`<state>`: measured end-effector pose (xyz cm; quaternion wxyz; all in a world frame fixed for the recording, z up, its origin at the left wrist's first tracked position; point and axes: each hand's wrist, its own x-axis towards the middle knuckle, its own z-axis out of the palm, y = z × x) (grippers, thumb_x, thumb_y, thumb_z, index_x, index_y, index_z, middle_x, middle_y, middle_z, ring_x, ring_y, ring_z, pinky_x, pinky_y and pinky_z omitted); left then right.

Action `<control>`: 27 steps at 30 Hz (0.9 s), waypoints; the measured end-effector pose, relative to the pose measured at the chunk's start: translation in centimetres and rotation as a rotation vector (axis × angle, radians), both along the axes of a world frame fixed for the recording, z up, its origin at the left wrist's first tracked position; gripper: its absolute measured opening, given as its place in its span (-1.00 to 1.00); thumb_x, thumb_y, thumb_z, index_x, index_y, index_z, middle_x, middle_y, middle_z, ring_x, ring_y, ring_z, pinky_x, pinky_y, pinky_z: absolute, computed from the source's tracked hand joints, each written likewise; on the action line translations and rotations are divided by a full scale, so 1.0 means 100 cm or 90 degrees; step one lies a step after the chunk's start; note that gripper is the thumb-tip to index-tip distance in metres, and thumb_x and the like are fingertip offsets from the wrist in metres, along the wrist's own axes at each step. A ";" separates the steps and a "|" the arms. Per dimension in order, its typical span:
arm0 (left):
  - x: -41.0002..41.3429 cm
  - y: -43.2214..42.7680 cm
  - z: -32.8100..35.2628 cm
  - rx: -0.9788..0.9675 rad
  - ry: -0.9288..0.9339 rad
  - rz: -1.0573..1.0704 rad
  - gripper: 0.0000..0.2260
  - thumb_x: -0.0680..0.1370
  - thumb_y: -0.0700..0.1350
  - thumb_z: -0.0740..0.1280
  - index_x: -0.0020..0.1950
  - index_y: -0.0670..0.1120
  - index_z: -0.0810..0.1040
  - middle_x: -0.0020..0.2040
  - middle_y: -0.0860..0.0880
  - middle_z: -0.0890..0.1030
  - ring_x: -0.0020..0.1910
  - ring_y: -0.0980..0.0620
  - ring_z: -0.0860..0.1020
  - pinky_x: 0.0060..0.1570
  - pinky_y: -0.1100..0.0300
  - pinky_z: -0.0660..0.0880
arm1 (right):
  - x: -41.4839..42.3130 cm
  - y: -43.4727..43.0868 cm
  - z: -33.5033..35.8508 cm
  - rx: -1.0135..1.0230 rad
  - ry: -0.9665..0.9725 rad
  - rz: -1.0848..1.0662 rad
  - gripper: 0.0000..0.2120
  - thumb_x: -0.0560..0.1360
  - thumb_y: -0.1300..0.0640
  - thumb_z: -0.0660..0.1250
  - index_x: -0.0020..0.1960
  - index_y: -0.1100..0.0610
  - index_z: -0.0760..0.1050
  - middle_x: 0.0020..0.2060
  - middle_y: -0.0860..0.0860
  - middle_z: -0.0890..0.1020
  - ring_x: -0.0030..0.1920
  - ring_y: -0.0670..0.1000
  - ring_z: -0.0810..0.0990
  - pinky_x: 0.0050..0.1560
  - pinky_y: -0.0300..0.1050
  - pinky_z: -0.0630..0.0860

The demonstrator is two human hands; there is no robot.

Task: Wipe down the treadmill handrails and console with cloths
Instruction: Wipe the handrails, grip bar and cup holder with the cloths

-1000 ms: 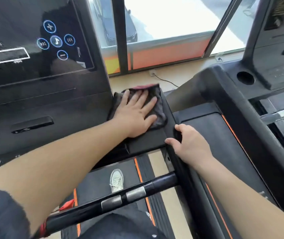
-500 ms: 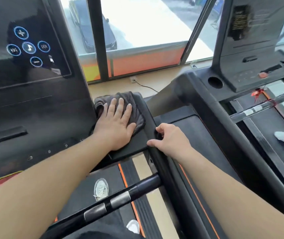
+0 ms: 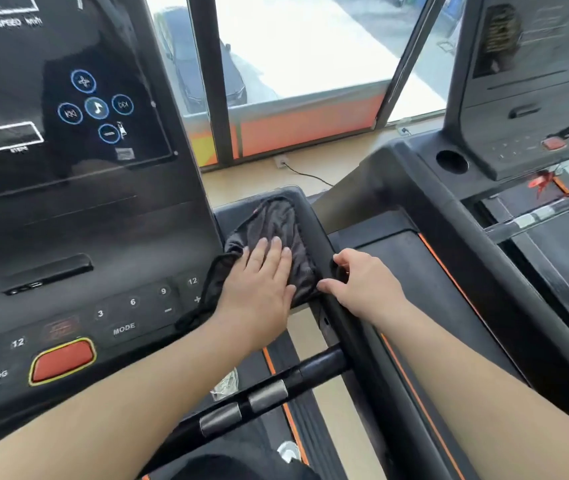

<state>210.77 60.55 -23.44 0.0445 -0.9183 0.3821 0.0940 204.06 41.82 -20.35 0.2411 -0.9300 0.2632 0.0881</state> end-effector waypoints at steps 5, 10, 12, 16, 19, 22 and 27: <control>0.012 -0.001 -0.003 -0.085 -0.062 -0.046 -0.58 0.66 0.11 0.05 0.36 -0.12 0.41 0.21 -0.11 0.55 0.14 -0.17 0.48 0.16 -0.03 0.41 | -0.001 0.000 -0.001 -0.004 0.000 0.003 -0.48 0.49 -0.16 0.46 0.38 -0.03 0.47 0.28 -0.07 0.60 0.28 0.02 0.57 0.21 0.01 0.55; 0.001 -0.010 -0.011 -0.151 -0.054 0.030 -0.65 0.63 0.06 0.07 0.28 -0.09 0.43 0.16 -0.09 0.51 0.12 -0.16 0.47 0.18 -0.03 0.38 | -0.001 0.002 -0.002 -0.005 -0.005 0.004 -0.47 0.49 -0.15 0.46 0.39 -0.02 0.46 0.28 -0.05 0.60 0.28 0.04 0.57 0.23 0.06 0.55; -0.018 -0.002 -0.019 -0.146 -0.052 0.035 -0.51 0.62 0.06 0.18 0.48 -0.16 0.35 0.38 -0.16 0.42 0.34 -0.23 0.38 0.37 -0.11 0.34 | -0.002 0.003 -0.003 -0.016 -0.009 0.009 -0.49 0.52 -0.14 0.43 0.41 -0.02 0.45 0.29 -0.05 0.60 0.29 0.04 0.56 0.24 0.07 0.55; -0.042 0.014 -0.012 -0.093 -0.037 -0.019 -0.32 0.57 0.10 0.28 0.63 -0.08 0.17 0.62 -0.17 0.13 0.56 -0.28 0.12 0.55 -0.18 0.00 | -0.001 0.002 -0.003 -0.015 -0.011 0.014 -0.48 0.52 -0.17 0.42 0.41 -0.03 0.45 0.28 -0.07 0.59 0.29 0.02 0.56 0.22 0.05 0.56; -0.018 0.001 -0.002 -0.028 -0.029 -0.037 -0.32 0.65 0.29 0.00 0.67 0.04 -0.15 0.67 -0.18 -0.21 0.63 -0.24 -0.28 0.55 -0.27 -0.27 | -0.002 0.001 -0.004 -0.022 -0.011 0.016 -0.48 0.52 -0.18 0.42 0.41 -0.04 0.45 0.28 -0.08 0.59 0.29 0.00 0.55 0.22 0.05 0.56; 0.030 -0.018 -0.004 -0.009 0.009 -0.026 -0.31 0.62 0.37 -0.18 0.66 0.08 -0.25 0.66 -0.14 -0.28 0.62 -0.12 -0.34 0.57 -0.16 -0.27 | -0.003 0.001 -0.003 -0.024 -0.003 0.019 -0.50 0.53 -0.14 0.41 0.42 -0.03 0.45 0.30 -0.08 0.59 0.30 0.02 0.54 0.22 0.03 0.55; 0.076 -0.039 0.002 0.014 -0.008 0.171 -0.32 0.66 0.28 -0.20 0.66 -0.06 -0.27 0.63 -0.22 -0.34 0.61 -0.19 -0.37 0.56 -0.16 -0.30 | -0.004 0.002 -0.005 0.002 -0.004 0.004 -0.43 0.51 -0.20 0.43 0.44 -0.02 0.44 0.31 -0.06 0.58 0.33 0.03 0.53 0.22 0.01 0.53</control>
